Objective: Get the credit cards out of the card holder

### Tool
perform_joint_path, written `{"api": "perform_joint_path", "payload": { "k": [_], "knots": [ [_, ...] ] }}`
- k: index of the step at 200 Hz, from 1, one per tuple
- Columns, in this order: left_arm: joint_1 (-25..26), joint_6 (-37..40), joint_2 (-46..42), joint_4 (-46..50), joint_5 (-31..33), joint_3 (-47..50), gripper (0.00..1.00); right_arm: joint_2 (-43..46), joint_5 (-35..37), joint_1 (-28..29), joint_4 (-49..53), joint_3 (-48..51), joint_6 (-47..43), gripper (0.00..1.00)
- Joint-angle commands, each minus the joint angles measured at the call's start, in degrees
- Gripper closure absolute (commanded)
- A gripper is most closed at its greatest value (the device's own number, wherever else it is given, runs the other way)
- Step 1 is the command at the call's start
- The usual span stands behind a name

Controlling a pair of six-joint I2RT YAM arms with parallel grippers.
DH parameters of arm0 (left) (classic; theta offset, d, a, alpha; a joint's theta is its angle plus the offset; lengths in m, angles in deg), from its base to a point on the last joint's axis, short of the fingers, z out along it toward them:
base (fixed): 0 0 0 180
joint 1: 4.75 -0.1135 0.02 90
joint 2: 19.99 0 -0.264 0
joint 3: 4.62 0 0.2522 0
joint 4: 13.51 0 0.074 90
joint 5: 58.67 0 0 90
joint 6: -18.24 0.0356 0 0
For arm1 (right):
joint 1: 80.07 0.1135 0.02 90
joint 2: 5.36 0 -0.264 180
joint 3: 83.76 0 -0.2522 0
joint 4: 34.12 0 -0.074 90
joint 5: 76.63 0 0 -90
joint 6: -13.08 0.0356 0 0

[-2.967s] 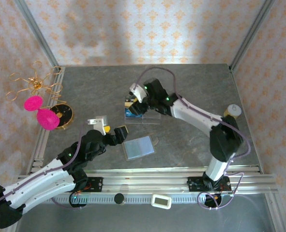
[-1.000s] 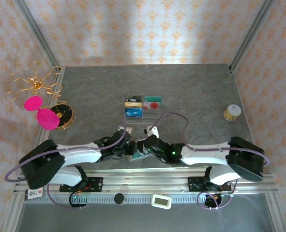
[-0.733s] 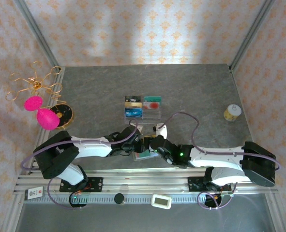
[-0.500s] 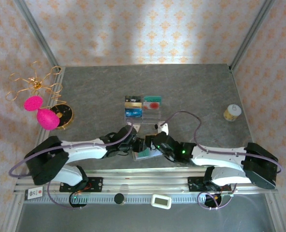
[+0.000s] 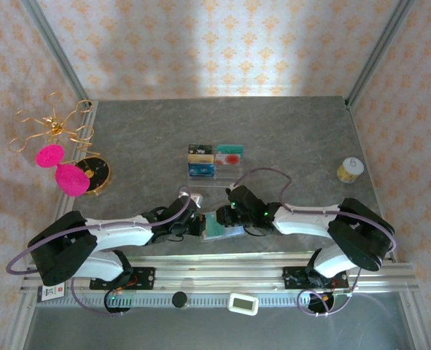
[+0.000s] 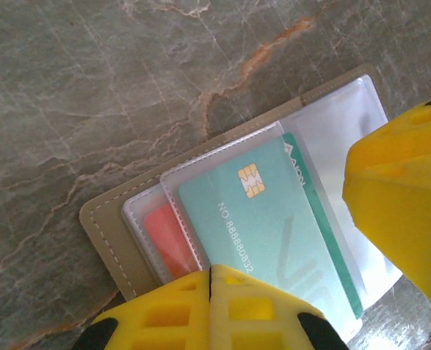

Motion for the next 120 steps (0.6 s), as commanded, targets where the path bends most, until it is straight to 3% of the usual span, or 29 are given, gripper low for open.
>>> {"api": "perform_joint_path", "payload": {
  "k": [1,49,82,99,120],
  "knots": [
    [-0.74,0.79,0.91,1.27,2.06,1.35,1.00,-1.35,-2.12,-0.20,-0.36,0.28,0.74,0.76],
    [-0.79,0.65,1.10,0.56,1.47,2.32,1.00,-3.82,-4.08,-0.56,-2.33,0.90,1.90,0.78],
    [-0.75,0.71,1.79,-0.31,0.65,2.52,1.00,-5.50,-5.81,-0.54,-3.89,1.16,2.54,0.88],
    [-0.78,0.58,2.00,-0.19,0.52,2.56,1.00,-5.07,-4.73,-0.60,-3.83,1.54,3.25,1.00],
    [-0.88,0.70,0.95,0.29,1.24,2.94,1.00,-2.69,-0.94,-0.62,-2.42,2.65,4.30,1.00]
  ]
}}
